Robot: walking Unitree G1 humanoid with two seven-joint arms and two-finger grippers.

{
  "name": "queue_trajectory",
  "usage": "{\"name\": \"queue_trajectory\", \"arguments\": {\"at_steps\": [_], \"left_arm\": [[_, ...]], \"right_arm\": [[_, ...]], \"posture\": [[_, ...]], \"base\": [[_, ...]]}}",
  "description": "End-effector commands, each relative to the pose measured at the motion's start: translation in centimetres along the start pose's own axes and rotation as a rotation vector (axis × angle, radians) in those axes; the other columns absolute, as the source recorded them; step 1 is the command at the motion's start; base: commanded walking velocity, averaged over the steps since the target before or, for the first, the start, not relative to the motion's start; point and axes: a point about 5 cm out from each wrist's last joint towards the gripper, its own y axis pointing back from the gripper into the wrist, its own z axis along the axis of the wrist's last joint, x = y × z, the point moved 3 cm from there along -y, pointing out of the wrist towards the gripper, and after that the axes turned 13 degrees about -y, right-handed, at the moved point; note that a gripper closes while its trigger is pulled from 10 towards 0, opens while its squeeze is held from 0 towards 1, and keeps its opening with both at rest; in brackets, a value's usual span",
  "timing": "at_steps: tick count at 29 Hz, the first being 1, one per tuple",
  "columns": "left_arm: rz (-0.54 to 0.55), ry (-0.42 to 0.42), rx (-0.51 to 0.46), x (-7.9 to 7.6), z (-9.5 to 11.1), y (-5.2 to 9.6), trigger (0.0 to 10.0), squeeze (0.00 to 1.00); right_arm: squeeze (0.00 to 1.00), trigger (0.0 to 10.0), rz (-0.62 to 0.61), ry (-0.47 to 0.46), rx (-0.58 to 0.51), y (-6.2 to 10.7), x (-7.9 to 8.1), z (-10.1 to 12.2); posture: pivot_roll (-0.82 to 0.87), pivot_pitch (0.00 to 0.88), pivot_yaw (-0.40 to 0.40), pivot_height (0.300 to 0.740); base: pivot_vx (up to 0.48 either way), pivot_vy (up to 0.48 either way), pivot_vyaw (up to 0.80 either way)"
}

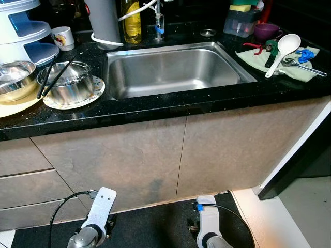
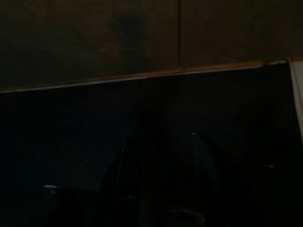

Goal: Kitchen organization

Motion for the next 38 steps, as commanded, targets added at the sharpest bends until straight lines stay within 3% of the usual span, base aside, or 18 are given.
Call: {"name": "queue_trajectory", "arguments": {"at_steps": [1,11,38], "left_arm": [[-0.011,0.002,0.008,-0.4,-0.4,0.0,10.0,0.00],[-0.035,-0.012,-0.004,-0.7,0.2,-0.5,10.0,0.00],[-0.042,-0.034,-0.024,0.0,0.8,-0.8,10.0,0.00]], "right_arm": [[0.00,10.0,-0.004,0.003,0.014,0.1,-0.1,-0.7],[0.00,10.0,0.007,0.009,0.006,0.0,0.4,-0.9],[0.00,10.0,0.031,0.007,-0.011,-0.5,1.2,-0.4]], "posture": [[-0.02,0.184,0.035,0.740],[-0.02,0.188,0.040,0.740],[0.00,0.197,0.054,0.740]], "base": [[0.000,0.000,0.00],[0.000,0.140,0.00],[0.000,0.380,0.00]]}}
